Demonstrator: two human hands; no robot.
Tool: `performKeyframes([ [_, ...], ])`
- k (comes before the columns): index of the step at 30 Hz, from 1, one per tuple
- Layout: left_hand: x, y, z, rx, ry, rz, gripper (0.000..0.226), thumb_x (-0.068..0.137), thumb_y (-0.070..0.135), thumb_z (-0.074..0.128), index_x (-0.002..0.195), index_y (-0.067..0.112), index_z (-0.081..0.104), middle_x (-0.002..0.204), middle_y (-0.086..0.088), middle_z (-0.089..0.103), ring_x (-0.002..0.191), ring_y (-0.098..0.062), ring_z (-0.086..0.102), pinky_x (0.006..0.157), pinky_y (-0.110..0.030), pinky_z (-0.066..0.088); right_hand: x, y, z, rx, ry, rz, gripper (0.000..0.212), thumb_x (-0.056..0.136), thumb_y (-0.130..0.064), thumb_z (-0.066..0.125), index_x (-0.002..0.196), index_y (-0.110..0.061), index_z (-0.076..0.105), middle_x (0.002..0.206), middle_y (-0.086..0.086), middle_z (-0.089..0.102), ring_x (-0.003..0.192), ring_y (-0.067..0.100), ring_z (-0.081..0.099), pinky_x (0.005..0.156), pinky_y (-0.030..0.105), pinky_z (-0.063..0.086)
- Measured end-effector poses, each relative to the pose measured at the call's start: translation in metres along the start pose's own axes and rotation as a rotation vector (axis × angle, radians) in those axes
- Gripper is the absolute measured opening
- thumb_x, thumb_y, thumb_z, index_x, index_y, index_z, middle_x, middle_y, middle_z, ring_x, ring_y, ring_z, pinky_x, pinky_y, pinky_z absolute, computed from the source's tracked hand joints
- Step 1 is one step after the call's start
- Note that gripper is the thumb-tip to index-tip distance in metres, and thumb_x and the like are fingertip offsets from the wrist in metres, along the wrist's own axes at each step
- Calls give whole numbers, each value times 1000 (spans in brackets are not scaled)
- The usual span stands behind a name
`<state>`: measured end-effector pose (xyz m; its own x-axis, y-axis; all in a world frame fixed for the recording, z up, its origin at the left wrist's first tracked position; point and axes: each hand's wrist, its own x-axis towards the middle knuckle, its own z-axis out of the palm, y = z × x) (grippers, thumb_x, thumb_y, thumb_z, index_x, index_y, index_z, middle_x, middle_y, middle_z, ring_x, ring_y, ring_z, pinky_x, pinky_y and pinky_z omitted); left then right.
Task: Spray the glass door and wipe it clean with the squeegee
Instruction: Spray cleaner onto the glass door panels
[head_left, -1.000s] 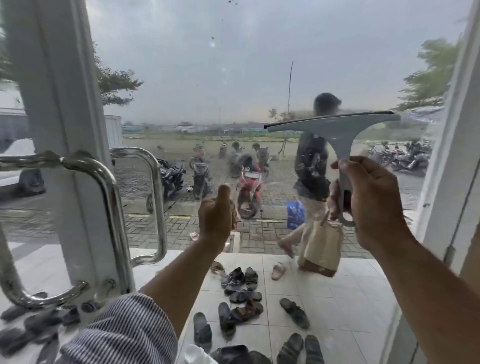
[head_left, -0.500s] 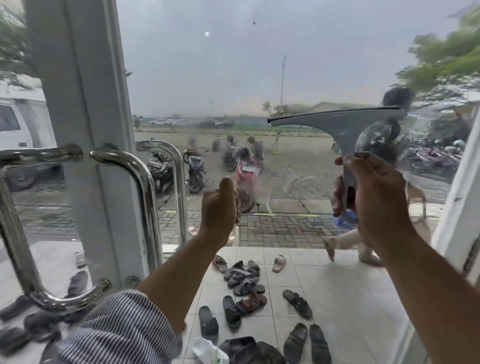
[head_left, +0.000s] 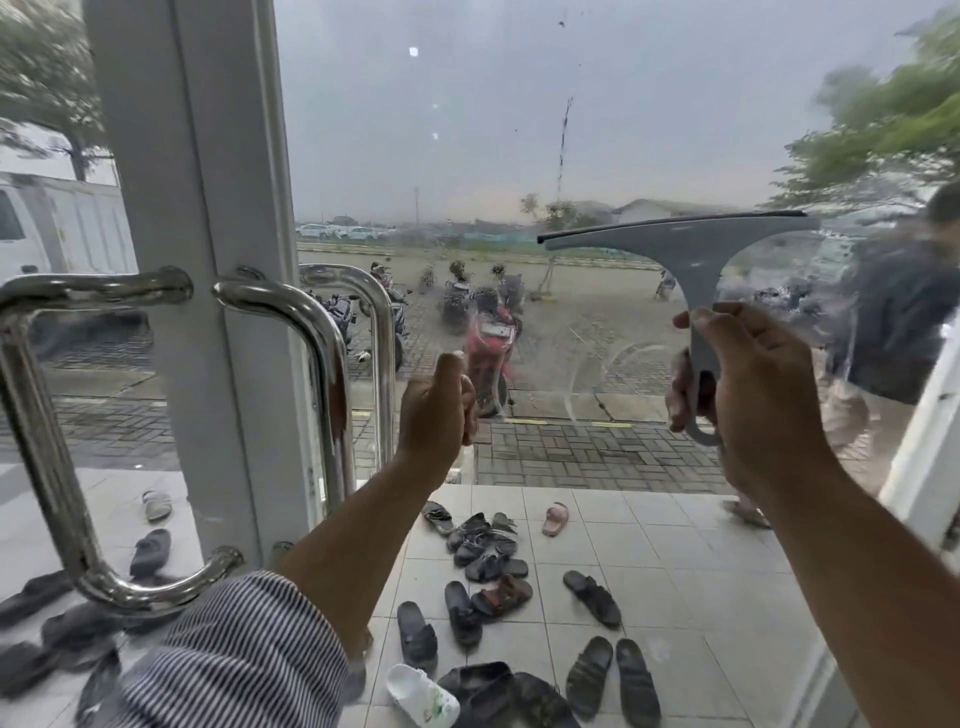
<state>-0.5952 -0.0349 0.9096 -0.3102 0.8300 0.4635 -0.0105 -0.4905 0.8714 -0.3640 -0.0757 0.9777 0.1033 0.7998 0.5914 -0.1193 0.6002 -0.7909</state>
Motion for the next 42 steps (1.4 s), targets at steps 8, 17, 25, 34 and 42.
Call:
performKeyframes([
  [8,2,-1,-19,50,20,1,37,93,33,39,58,20,42,49,-3,38,38,-15,34,42,-25,30,1,5,11,-1,-14,-2,16,101,-14,48,98,-4,60,54,11,53,38,23,45,39,27,41],
  [17,0,-2,5,-45,-5,-9,50,98,27,39,48,26,40,44,2,35,40,-16,29,43,-27,26,3,8,5,-2,-8,7,16,101,-16,48,95,-8,61,55,11,53,39,24,45,41,28,41],
  [25,2,-3,43,-86,-59,-127,52,102,27,38,51,20,40,42,2,38,38,-15,33,44,-26,28,6,3,-31,-27,28,-7,17,102,-14,48,94,-7,61,55,14,52,39,24,46,38,27,41],
  [34,-12,-18,102,-42,-117,-82,51,103,28,38,53,21,41,44,1,39,41,-17,33,45,-28,28,14,-2,-86,-2,31,4,18,102,-14,48,91,-10,61,54,12,52,37,24,45,38,26,42],
  [42,-23,-30,159,-14,-93,-86,43,100,16,33,91,-23,50,46,4,37,40,-13,32,39,-26,30,29,-9,-146,-6,10,5,15,102,-14,48,95,-7,61,53,11,50,37,23,45,38,27,41],
])
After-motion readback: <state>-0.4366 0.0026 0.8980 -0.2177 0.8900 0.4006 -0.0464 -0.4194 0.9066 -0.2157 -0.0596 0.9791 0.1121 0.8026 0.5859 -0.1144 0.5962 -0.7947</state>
